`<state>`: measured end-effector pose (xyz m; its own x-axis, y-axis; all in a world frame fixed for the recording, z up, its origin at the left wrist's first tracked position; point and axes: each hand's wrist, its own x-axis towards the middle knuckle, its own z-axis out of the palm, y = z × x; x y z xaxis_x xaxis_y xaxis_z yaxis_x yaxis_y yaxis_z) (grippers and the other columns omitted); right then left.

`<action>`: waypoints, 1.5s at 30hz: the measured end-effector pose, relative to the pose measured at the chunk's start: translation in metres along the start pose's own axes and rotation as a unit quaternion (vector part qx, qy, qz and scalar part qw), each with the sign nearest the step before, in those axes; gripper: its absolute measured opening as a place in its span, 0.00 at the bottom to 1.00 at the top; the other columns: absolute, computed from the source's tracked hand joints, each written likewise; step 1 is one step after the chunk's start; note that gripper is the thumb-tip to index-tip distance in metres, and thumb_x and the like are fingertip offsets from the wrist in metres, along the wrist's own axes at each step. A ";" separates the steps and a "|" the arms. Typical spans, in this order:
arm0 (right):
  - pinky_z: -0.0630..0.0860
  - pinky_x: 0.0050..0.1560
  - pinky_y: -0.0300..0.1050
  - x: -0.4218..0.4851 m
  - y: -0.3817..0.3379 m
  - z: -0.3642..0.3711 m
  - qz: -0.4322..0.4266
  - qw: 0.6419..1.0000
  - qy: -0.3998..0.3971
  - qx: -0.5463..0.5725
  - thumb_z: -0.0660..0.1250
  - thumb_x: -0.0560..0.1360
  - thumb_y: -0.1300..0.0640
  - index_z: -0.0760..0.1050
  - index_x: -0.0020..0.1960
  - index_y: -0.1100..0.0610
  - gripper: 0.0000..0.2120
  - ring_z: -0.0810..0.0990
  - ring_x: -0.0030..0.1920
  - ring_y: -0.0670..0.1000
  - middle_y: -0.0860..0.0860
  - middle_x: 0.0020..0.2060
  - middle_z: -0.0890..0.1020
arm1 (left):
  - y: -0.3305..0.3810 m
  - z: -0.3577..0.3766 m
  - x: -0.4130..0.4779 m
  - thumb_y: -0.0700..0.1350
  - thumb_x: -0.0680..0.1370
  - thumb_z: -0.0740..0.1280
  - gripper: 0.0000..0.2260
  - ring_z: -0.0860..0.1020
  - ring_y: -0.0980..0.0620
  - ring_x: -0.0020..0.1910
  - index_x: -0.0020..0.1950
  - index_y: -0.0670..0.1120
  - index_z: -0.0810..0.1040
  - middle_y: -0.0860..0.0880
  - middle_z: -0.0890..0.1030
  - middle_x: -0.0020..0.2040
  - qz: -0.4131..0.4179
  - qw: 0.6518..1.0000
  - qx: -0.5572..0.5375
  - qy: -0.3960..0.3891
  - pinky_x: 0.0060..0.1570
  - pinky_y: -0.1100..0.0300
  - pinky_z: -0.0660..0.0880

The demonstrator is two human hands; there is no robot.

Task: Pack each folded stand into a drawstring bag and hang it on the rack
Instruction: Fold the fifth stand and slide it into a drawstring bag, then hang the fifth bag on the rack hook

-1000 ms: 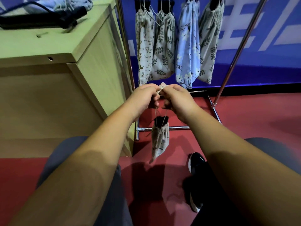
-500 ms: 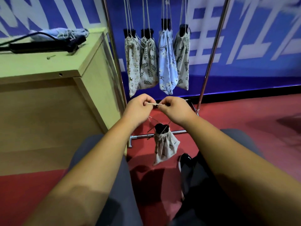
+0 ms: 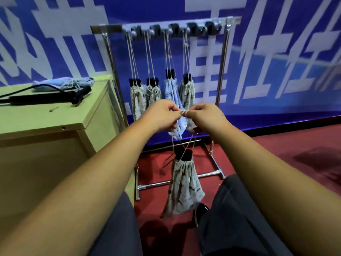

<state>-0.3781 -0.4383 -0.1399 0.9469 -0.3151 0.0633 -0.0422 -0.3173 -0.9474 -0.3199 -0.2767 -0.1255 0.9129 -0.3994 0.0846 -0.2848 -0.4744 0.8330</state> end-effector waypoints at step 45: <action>0.80 0.46 0.44 0.249 -0.098 -0.122 -0.187 0.964 0.166 -0.091 0.74 0.81 0.47 0.86 0.53 0.51 0.09 0.84 0.47 0.45 0.45 0.45 0.87 | 0.156 -0.010 0.252 0.41 0.85 0.62 0.11 0.87 0.50 0.34 0.46 0.43 0.80 0.43 0.85 0.41 0.115 0.982 0.086 0.125 0.30 0.52 0.84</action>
<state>-0.1773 -0.5947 0.0073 0.7543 -0.4075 0.5148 0.1984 -0.6060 -0.7703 -0.1316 -0.4434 0.0315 0.8556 -0.3173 0.4090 -0.5177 -0.5276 0.6735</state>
